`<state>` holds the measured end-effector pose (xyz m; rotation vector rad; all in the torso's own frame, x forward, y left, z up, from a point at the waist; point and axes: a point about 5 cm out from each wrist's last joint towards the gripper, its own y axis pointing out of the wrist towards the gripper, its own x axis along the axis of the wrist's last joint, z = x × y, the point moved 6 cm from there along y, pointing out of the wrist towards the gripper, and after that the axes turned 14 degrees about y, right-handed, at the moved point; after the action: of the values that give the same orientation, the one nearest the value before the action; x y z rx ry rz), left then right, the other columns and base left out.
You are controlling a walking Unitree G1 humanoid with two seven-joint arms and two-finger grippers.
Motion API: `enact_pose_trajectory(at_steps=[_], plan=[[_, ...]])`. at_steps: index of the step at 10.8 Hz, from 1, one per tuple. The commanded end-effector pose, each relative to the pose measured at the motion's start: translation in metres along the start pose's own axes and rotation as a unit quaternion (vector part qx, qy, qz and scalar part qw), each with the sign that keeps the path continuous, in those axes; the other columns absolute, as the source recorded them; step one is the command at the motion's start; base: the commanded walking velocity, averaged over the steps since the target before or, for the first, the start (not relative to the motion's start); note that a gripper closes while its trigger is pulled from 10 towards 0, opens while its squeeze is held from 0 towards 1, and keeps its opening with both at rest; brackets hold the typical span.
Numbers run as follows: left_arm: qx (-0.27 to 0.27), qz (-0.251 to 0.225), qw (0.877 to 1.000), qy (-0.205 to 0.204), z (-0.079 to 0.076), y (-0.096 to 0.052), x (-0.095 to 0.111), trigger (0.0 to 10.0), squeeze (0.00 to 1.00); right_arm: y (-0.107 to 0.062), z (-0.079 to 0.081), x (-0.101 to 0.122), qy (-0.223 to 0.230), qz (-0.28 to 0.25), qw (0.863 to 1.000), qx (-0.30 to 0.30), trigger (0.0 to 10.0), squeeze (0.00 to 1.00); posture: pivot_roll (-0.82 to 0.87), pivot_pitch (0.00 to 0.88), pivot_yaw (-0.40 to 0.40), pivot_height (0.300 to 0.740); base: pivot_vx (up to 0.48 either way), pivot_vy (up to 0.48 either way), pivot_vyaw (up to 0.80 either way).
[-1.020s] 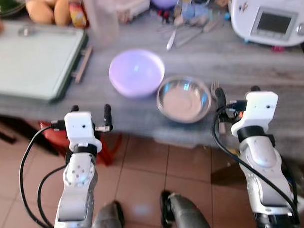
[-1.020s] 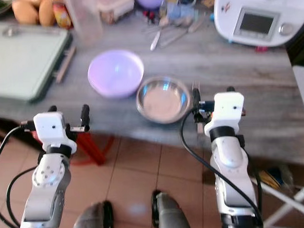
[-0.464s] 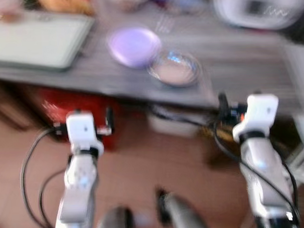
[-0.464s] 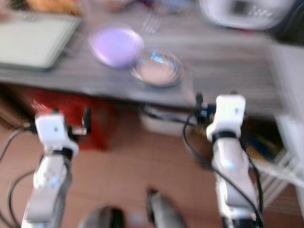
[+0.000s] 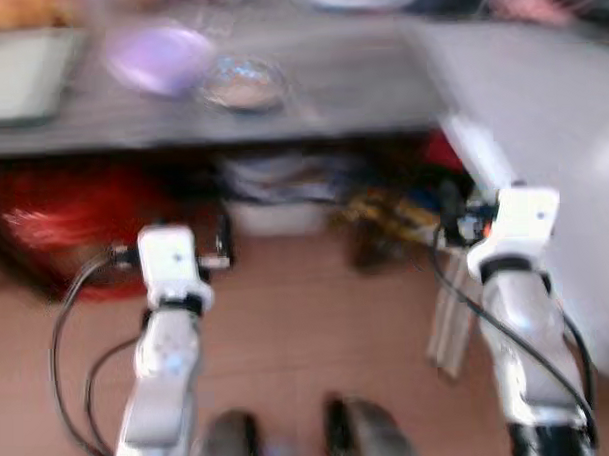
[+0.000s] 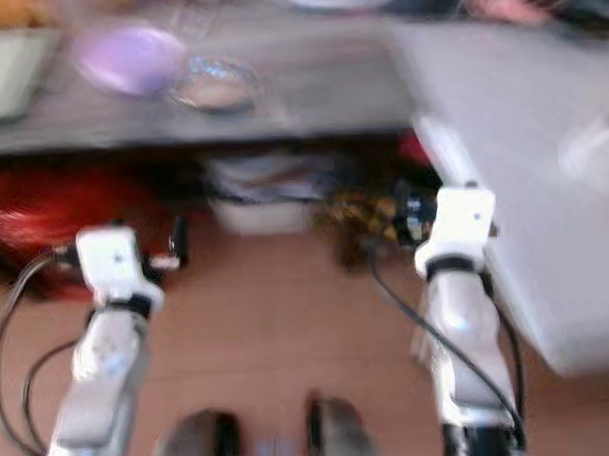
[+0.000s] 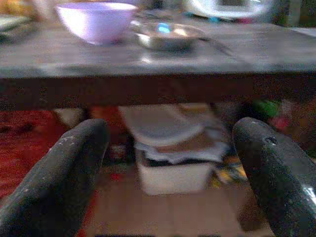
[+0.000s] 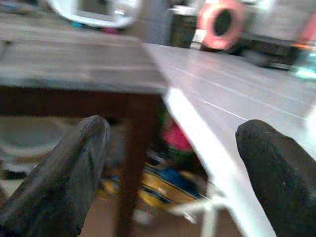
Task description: Setting the table
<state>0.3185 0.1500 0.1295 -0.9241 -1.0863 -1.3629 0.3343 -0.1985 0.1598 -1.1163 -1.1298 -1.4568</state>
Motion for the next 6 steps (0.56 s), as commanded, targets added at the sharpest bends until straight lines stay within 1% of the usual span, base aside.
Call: enact_pose_trajectory(at_steps=[1, 3, 4, 5, 6], plan=[[0.003, -0.006, 1.0, 0.0, 0.001, -0.002, 0.003, 10.0, 0.0, 0.001, 0.006, 0.004, 0.008, -0.005, 1.0, 0.014, 10.0, 0.0, -0.06, 0.197, -0.051, 0.74, 0.0, 0.0, 0.0], [-0.021, -0.017, 1.0, -0.01, -0.007, -0.006, 0.008, 10.0, 0.0, 0.0, 0.008, 0.002, 0.015, -0.002, 1.0, 0.018, 10.0, 0.0, -0.06, 0.204, -0.051, 0.74, 0.0, 0.0, 0.0], [-0.033, -0.02, 0.999, -0.01, -0.011, -0.01, 0.009, 10.0, 0.0, -0.001, 0.009, 0.0, 0.014, 0.002, 1.0, 0.02, 10.0, 0.0, -0.06, 0.204, -0.051, 0.74, 0.0, -0.24, 0.0], [-0.037, -0.021, 0.999, -0.014, -0.013, -0.01, 0.01, 10.0, 0.0, -0.001, 0.01, 0.0, 0.007, 0.002, 1.0, 0.025, 10.0, 0.0, -0.06, 0.207, -0.051, 0.74, 0.0, -0.405, 0.0], [-0.039, -0.024, 0.999, -0.015, -0.015, -0.01, 0.011, 10.0, 0.0, -0.001, 0.014, 0.003, -0.001, -0.005, 0.999, 0.035, 10.0, 0.0, -0.06, 0.207, -0.051, 0.74, 0.0, -0.446, 0.44]])
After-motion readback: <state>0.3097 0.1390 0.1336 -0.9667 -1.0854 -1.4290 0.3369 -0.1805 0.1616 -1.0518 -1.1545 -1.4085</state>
